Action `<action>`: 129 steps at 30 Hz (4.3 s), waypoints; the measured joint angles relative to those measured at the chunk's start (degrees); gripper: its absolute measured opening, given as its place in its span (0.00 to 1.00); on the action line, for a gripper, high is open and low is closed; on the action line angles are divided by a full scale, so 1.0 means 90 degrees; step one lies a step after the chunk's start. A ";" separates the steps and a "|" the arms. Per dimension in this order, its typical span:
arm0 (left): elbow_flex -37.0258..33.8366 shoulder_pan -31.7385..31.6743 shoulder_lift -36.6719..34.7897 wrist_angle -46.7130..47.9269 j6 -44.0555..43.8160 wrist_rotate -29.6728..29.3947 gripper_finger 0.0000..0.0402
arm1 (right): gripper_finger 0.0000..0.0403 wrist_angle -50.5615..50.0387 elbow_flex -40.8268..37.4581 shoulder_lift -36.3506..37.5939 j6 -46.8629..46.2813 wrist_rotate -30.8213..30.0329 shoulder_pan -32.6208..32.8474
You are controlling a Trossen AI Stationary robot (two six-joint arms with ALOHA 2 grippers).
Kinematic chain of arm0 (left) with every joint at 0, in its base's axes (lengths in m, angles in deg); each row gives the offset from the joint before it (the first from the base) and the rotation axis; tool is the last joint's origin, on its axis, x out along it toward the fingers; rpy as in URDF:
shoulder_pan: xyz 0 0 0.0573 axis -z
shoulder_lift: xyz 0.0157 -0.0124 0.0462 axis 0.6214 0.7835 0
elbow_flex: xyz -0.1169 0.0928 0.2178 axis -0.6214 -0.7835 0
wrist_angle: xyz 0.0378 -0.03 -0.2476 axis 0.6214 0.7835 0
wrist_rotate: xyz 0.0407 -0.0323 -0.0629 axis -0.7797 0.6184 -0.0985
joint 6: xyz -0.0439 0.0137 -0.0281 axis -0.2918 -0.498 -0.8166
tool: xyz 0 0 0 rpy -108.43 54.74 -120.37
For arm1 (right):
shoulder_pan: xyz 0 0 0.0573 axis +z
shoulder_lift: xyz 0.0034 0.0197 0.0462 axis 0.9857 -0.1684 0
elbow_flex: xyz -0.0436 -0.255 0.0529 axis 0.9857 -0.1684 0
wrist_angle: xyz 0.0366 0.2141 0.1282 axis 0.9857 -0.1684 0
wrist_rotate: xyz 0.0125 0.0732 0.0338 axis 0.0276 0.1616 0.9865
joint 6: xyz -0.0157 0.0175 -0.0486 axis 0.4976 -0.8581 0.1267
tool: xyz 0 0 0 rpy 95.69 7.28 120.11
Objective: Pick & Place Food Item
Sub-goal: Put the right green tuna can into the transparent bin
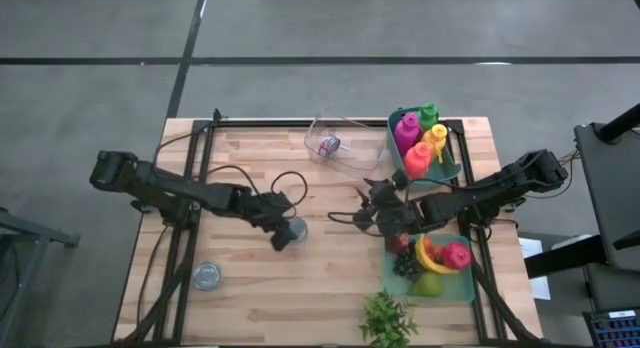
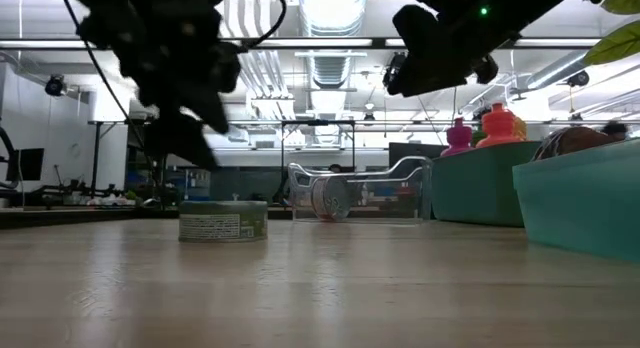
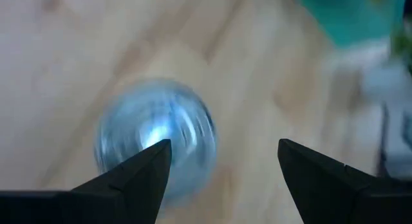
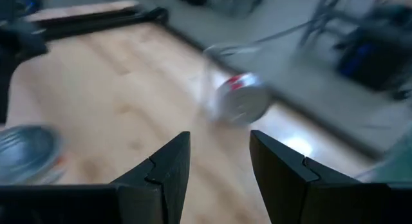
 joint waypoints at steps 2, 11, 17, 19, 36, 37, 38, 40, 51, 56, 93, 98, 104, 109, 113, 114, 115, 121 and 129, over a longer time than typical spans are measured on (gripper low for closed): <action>0.0195 0.0073 -0.0123 0.0680 0.0062 0.0600 0.72 | 0.39 0.0000 0.0000 0.0000 -0.0085 0.0583 -0.0010; 0.0520 0.0733 -0.0186 0.3006 0.1093 0.0209 0.72 | 0.39 0.0621 -0.0004 -0.0584 -0.0032 0.1810 -0.0072; 0.0134 0.1024 -0.0186 0.2258 0.2262 -0.0925 0.72 | 0.39 0.1117 0.0139 -0.1194 0.0661 0.2058 -0.0277; -0.0037 0.1062 -0.0186 0.1943 0.2713 -0.0929 0.72 | 0.39 0.1086 0.0171 -0.1306 0.0755 0.2003 -0.0339; -0.0844 0.1074 -0.0176 0.0375 0.3016 -0.1300 0.72 | 0.39 0.1166 0.0211 -0.1271 0.1278 0.3076 -0.0377; -0.0844 0.1074 -0.0176 0.0374 0.3017 -0.1421 0.72 | 0.39 0.1261 0.0211 -0.1302 0.1502 0.3356 -0.0374; -0.0844 0.1074 -0.0176 0.0370 0.3016 -0.1530 0.72 | 0.39 0.1379 0.0209 -0.1334 0.1744 0.3616 -0.0372; -0.0844 0.1074 -0.0176 0.0365 0.3020 -0.1674 0.72 | 0.39 0.1589 0.0209 -0.1430 0.2251 0.4015 -0.0372; -0.0846 0.1074 -0.0169 0.0268 0.3035 -0.1765 0.72 | 0.39 0.3103 0.0313 -0.2619 0.3763 0.4248 -0.0401; -0.0904 0.1074 -0.0169 0.0202 0.3034 -0.1884 0.72 | 0.39 0.3162 0.0624 -0.3025 0.3576 0.4233 -0.0548; -0.1349 0.1069 0.0086 -0.0855 0.2967 -0.1976 0.72 | 0.39 0.2926 0.1880 -0.4180 0.3465 0.4816 -0.0763; -0.1349 0.1069 0.0086 -0.0865 0.2973 -0.1974 0.72 | 0.39 0.2920 0.1960 -0.4180 0.3536 0.4936 -0.0763; -0.1303 0.1062 0.0061 -0.1181 0.2991 -0.1978 0.72 | 0.39 0.3104 0.2192 -0.4165 0.3662 0.5122 -0.0762; -0.1321 0.1063 0.0077 -0.1318 0.3039 -0.1976 0.72 | 0.39 0.2992 0.2356 -0.4165 0.3762 0.5089 -0.0771; -0.1330 0.1064 0.0077 -0.1222 0.3037 -0.1974 0.72 | 0.39 0.2732 0.2382 -0.4093 0.3822 0.5055 -0.0760; -0.1330 0.1064 0.0077 -0.1221 0.3038 -0.1974 0.72 | 0.39 0.2491 0.2379 -0.4035 0.3822 0.4996 -0.0767; -0.1330 0.1064 0.0077 -0.1196 0.3037 -0.1974 0.72 | 0.39 0.2260 0.2366 -0.3972 0.3801 0.4874 -0.0767; -0.1330 0.1062 0.0077 -0.1173 0.3037 -0.1976 0.72 | 0.39 0.1145 0.2252 -0.3542 0.3508 0.4364 -0.0760; -0.1330 0.1047 0.0507 -0.1378 0.3032 -0.1981 0.72 | 0.39 0.0560 0.1820 -0.3034 0.3058 0.4406 -0.0687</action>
